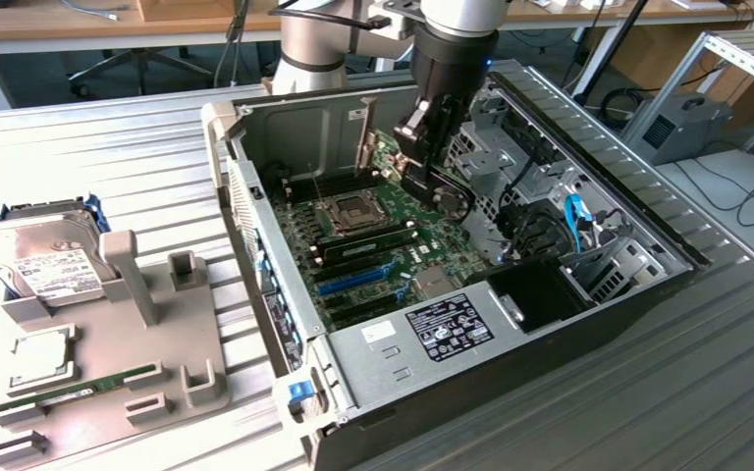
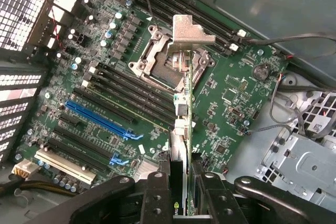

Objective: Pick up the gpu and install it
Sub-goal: 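Insert the gpu into the slot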

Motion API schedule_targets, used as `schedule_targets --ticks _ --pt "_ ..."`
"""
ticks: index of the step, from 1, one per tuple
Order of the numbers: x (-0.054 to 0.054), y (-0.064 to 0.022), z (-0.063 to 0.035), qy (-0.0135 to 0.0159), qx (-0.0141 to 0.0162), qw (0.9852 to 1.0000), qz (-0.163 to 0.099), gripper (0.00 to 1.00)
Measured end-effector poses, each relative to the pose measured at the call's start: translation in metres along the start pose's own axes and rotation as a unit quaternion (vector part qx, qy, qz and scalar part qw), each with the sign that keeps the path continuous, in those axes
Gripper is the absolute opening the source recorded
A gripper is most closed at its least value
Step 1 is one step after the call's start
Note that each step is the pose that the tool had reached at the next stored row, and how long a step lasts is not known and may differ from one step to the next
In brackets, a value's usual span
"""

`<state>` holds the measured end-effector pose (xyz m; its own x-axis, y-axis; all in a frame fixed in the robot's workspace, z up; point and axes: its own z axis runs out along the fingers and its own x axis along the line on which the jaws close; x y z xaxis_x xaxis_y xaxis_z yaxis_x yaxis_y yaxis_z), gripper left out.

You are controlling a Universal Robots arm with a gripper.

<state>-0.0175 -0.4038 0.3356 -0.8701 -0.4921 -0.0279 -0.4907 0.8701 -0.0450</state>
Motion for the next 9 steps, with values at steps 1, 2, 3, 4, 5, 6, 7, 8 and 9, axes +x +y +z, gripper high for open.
schedule_targets --ticks 1,2,3,4,5,6,7,8,9 --pt "0.0000 0.0000 0.0000 -0.0001 -0.0001 1.0000 -0.002 0.26" --pt "0.0000 0.0000 0.0000 -0.0002 -0.0001 1.0000 -0.004 0.26" --pt "0.0000 0.0000 0.0000 -0.0003 -0.0002 1.0000 -0.007 0.26" --pt "0.0000 0.0000 0.0000 -0.0004 -0.0003 1.0000 -0.009 0.26" --pt "0.0000 0.0000 0.0000 -0.0005 -0.0003 0.9999 -0.011 0.26" --pt "0.0000 0.0000 0.0000 -0.0006 -0.0004 0.9999 -0.014 0.26" --pt "0.0000 0.0000 0.0000 -0.0007 -0.0004 0.9999 -0.016 0.26" --pt "0.0000 0.0000 0.0000 -0.0008 -0.0005 0.9998 -0.018 0.26" --pt "0.0000 0.0000 0.0000 -0.0010 -0.0006 0.9998 -0.022 0.26"
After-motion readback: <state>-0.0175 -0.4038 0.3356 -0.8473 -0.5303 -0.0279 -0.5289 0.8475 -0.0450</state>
